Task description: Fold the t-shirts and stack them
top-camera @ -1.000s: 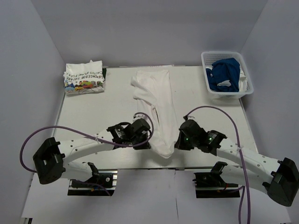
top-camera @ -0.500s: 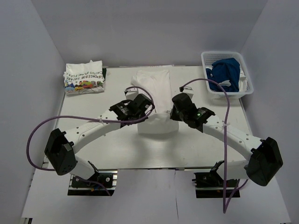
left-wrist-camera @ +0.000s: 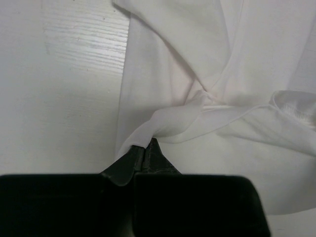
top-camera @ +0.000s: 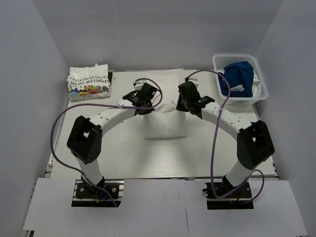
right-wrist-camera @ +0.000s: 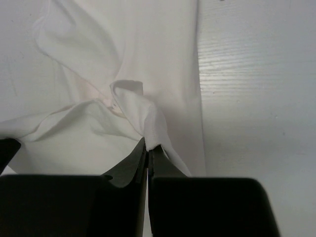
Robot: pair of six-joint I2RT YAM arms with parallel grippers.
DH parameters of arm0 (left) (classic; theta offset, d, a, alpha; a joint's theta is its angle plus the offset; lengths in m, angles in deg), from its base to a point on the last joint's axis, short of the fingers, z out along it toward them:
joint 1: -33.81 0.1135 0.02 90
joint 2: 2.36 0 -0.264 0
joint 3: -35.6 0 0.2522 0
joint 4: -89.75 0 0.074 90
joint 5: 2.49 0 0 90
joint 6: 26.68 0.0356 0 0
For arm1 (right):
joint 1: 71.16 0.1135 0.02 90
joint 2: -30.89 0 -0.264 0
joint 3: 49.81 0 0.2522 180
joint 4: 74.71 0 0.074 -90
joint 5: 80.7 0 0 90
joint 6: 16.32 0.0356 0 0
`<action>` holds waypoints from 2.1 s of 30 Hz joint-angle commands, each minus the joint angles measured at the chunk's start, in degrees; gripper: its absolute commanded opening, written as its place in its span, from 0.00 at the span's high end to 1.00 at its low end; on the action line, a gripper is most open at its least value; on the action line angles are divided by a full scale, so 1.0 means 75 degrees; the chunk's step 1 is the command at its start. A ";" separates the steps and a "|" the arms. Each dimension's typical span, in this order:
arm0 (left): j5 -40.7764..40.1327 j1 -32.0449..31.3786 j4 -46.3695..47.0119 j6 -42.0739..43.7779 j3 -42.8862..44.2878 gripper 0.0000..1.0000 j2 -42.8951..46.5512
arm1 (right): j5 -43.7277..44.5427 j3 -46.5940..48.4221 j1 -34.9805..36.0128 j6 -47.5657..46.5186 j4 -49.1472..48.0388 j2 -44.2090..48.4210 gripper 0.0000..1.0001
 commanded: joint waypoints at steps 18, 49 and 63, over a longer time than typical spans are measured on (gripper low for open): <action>0.0692 0.1142 0.0362 0.1509 0.2451 0.00 -0.1793 | -0.2063 0.2271 -0.1119 -0.1669 -0.0361 -0.2410 0.10; 0.3587 0.0802 0.2705 0.1075 -0.3889 0.63 0.0879 | -0.4441 -0.3614 -0.1084 -0.2466 -0.2213 0.0219 0.32; 0.3903 0.0720 0.2718 0.0925 -0.4801 1.00 0.3064 | -0.4828 -0.3766 -0.1002 -0.2115 -0.1370 0.2122 1.00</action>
